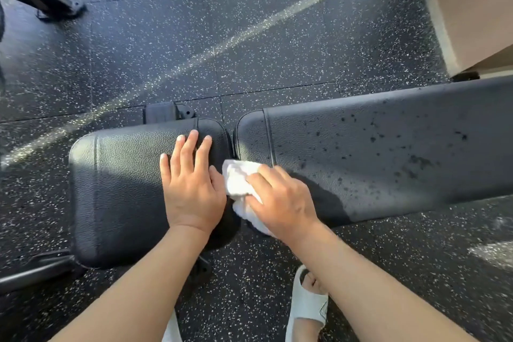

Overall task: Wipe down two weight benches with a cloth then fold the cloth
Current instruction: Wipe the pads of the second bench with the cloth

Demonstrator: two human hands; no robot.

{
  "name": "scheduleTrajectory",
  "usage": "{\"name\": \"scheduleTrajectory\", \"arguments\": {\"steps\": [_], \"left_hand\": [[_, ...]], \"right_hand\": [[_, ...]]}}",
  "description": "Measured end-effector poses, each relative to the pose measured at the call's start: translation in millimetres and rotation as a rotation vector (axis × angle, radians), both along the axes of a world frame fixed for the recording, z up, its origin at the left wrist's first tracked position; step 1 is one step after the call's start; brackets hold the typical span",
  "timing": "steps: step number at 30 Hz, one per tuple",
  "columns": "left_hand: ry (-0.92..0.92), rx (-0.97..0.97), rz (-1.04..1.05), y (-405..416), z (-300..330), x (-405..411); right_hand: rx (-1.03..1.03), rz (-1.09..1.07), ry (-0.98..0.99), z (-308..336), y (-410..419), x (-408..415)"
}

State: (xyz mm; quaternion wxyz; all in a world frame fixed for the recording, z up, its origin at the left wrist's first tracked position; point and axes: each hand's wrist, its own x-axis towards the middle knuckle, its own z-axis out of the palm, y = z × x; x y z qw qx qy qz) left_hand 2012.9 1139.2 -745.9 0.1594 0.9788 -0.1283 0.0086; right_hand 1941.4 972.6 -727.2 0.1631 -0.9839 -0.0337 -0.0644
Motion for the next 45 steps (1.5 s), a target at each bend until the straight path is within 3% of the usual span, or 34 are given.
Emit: {"name": "scheduleTrajectory", "arguments": {"steps": [3,8,13,19,24,28,31,35,40,42,45], "left_hand": [[0.003,0.033,0.003,-2.5,-3.0,0.0],[0.005,0.07,0.006,-2.5,-4.8,0.0],[-0.004,0.085,0.0,0.0,-9.3,0.5],[-0.022,0.082,-0.012,0.9,-12.6,1.8],[-0.019,0.099,-0.005,0.9,-13.9,2.4],[-0.029,0.113,-0.012,0.1,-14.8,2.4],[-0.039,0.119,-0.009,-0.4,-12.1,2.7],[-0.033,0.116,-0.009,-2.4,-8.7,2.4],[-0.055,0.113,0.002,-3.3,-8.8,1.5],[-0.064,0.105,0.006,-3.8,-8.1,1.5],[-0.066,0.086,0.005,-3.0,-10.0,1.5]], "right_hand": [[0.014,-0.164,-0.072,-3.2,-12.4,77.9],[0.076,-0.306,-0.021,-13.2,-27.0,162.8],[0.105,-0.275,-0.133,-14.8,-11.5,92.8],[0.117,0.018,-0.054,-19.0,2.5,-38.1],[0.097,-0.026,-0.179,-16.8,-21.2,35.0],[0.08,-0.282,-0.107,-12.5,-20.4,137.4],[0.093,-0.234,-0.032,-14.6,-13.3,165.3],[0.15,-0.183,-0.062,-7.0,-21.2,130.7],[0.103,0.156,-0.077,-5.0,-70.3,15.8],[0.037,0.06,-0.021,-8.6,-116.6,-2.1],[0.012,-0.314,0.077,-8.6,-163.1,8.7]]}}
